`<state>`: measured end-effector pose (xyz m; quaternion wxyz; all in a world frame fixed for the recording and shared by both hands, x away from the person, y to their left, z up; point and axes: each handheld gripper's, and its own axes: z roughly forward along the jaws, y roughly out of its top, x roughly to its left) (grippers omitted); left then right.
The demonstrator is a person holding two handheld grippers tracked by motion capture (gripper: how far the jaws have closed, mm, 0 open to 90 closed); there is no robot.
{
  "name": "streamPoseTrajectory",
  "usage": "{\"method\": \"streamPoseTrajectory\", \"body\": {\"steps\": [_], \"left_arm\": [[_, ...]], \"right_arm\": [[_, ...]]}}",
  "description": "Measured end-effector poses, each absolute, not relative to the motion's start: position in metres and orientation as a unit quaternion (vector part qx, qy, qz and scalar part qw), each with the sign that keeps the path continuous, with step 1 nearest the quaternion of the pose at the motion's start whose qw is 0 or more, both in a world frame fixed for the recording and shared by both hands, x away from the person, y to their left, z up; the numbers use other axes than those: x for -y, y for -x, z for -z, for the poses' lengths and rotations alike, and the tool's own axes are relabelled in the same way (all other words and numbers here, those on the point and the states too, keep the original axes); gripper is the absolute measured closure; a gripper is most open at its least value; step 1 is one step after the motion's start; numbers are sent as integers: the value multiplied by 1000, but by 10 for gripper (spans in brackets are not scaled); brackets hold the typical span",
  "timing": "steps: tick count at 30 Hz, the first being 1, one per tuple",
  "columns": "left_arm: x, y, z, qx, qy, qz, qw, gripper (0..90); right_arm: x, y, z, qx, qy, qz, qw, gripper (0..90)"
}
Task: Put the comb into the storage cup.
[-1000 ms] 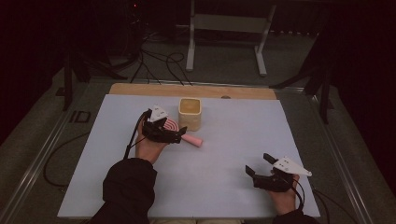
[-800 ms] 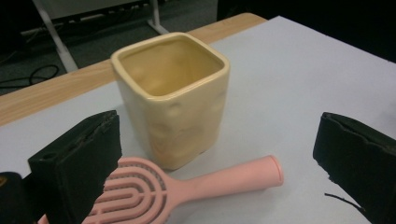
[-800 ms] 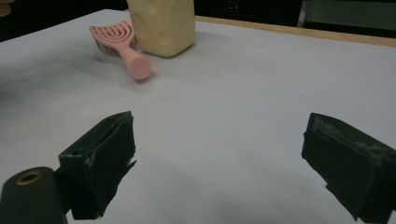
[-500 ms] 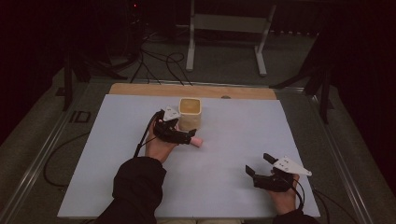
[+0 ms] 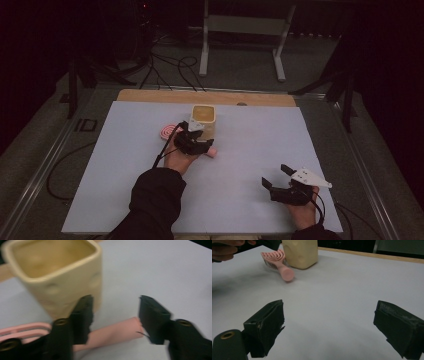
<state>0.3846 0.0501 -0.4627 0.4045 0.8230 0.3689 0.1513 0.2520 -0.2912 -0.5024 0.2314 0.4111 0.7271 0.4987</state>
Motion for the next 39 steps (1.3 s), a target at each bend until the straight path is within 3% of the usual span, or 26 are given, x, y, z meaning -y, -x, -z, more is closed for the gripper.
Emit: {"method": "streamPoseTrajectory", "body": {"steps": [12, 26, 39], "left_arm": [[-31, -395, 481, -376, -839, -136, 369, 893], [-21, -397, 502, -385, -855, -110, 330, 899], [-50, -378, 504, -381, -869, -87, 303, 899]], "right_arm": [[291, -253, 503, -729, -411, -498, 228, 94], [291, -253, 503, -730, -410, -497, 228, 94], [290, -253, 503, -731, -410, -496, 228, 94]]}}
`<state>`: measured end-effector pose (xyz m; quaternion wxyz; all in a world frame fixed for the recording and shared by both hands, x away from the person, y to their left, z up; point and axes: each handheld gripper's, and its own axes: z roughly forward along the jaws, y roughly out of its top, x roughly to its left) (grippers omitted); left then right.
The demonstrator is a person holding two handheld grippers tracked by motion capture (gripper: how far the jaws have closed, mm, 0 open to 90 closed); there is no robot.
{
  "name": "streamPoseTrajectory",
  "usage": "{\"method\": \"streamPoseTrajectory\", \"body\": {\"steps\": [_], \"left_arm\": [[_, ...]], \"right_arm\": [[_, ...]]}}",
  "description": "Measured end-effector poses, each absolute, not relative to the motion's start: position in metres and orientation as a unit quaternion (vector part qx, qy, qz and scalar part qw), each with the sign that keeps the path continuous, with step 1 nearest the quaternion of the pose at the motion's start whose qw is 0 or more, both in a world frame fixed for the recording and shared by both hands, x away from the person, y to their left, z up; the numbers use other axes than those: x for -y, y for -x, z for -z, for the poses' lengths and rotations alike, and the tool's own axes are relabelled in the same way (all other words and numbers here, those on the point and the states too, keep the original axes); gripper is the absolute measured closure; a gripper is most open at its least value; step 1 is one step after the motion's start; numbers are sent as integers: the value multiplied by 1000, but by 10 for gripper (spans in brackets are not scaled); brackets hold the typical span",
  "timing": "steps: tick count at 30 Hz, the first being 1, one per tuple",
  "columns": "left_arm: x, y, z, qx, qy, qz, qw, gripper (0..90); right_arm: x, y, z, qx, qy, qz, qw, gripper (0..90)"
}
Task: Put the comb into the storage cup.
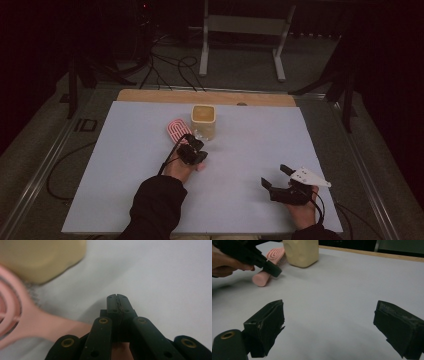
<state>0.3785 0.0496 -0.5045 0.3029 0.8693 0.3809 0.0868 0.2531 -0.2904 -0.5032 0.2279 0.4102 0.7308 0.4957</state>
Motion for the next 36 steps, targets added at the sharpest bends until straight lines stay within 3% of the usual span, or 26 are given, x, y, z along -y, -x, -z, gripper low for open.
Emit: {"method": "streamPoseTrajectory", "body": {"steps": [36], "left_arm": [[-129, -337, 502, -383, -886, -85, 247, 899]], "right_arm": [[288, -253, 504, -734, -410, -492, 227, 94]]}}
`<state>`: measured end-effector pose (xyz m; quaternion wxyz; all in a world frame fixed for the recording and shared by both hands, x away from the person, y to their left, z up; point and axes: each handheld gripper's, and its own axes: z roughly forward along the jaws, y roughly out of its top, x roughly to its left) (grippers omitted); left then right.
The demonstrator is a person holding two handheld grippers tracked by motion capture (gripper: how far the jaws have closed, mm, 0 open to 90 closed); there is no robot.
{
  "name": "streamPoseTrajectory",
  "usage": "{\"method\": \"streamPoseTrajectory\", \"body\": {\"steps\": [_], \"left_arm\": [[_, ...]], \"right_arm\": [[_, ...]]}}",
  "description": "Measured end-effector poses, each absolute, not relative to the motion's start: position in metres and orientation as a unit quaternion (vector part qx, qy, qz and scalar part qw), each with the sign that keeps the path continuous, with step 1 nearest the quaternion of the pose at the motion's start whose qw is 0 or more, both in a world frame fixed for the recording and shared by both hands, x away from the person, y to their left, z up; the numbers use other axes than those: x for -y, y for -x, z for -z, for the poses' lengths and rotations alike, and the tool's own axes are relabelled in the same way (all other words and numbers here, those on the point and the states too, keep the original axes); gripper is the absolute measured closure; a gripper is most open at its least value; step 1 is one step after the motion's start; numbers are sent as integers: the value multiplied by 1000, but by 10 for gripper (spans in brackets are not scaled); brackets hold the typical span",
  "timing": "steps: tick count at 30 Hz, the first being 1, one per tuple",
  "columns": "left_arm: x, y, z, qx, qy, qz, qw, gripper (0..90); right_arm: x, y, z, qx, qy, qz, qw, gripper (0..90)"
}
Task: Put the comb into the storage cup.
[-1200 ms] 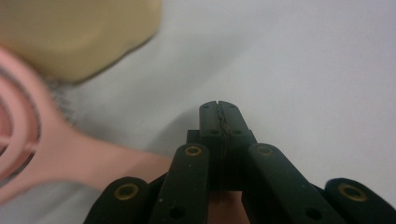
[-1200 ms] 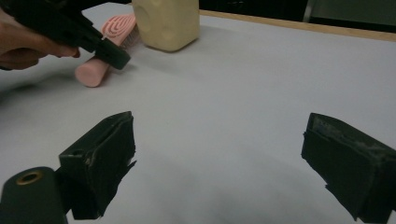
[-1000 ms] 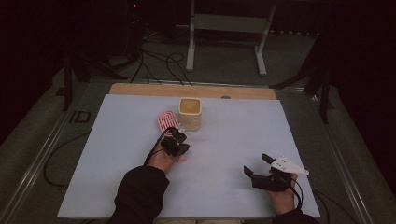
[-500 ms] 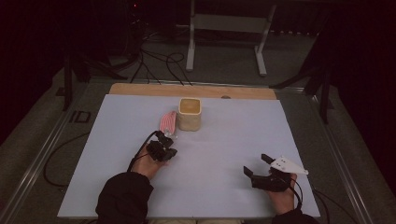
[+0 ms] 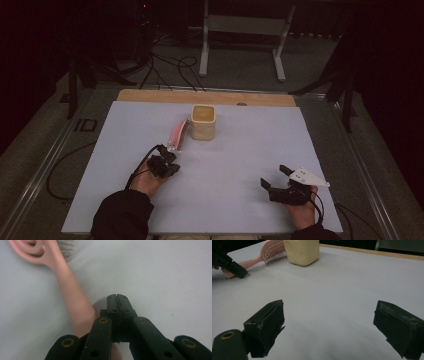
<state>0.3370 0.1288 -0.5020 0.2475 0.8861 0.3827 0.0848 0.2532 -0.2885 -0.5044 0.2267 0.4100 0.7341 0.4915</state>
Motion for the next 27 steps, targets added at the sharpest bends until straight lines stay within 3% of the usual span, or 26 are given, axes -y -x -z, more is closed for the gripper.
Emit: {"method": "streamPoseTrajectory", "body": {"steps": [27], "left_arm": [[-170, -329, 500, -414, -872, -112, 235, 898]], "right_arm": [[287, -253, 505, -736, -408, -491, 226, 94]]}}
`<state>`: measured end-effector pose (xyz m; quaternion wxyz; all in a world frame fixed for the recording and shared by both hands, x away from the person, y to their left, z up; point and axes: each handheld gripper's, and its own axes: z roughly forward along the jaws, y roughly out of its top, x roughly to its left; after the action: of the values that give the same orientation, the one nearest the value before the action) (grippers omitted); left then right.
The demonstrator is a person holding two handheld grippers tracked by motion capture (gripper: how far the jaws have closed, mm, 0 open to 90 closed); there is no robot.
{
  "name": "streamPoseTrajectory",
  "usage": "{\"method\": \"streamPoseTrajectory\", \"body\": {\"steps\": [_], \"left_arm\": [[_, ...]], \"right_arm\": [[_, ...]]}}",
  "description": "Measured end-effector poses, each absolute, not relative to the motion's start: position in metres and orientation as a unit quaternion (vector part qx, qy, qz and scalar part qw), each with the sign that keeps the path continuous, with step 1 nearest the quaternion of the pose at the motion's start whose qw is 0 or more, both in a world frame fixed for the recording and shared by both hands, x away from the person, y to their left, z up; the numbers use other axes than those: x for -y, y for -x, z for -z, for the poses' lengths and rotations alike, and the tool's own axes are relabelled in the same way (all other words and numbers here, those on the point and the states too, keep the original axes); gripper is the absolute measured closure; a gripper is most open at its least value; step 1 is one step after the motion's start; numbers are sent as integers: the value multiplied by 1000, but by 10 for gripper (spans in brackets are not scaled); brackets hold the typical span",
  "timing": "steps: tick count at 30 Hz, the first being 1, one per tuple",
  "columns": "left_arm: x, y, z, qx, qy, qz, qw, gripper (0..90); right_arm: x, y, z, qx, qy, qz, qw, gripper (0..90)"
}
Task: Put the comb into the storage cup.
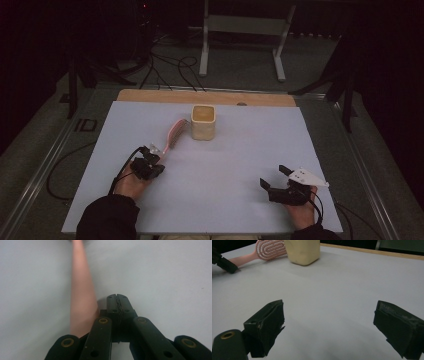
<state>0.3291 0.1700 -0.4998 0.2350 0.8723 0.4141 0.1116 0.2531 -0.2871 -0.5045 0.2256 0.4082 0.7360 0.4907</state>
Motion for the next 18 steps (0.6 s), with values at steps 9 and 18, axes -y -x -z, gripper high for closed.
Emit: {"method": "streamPoseTrajectory", "body": {"steps": [9, 18], "left_arm": [[-182, -329, 498, -439, -858, -131, 231, 898], [-178, -325, 494, -436, -854, -131, 251, 894]], "right_arm": [[287, -253, 505, -736, -409, -490, 226, 94], [287, -253, 505, -736, -409, -490, 226, 94]]}}
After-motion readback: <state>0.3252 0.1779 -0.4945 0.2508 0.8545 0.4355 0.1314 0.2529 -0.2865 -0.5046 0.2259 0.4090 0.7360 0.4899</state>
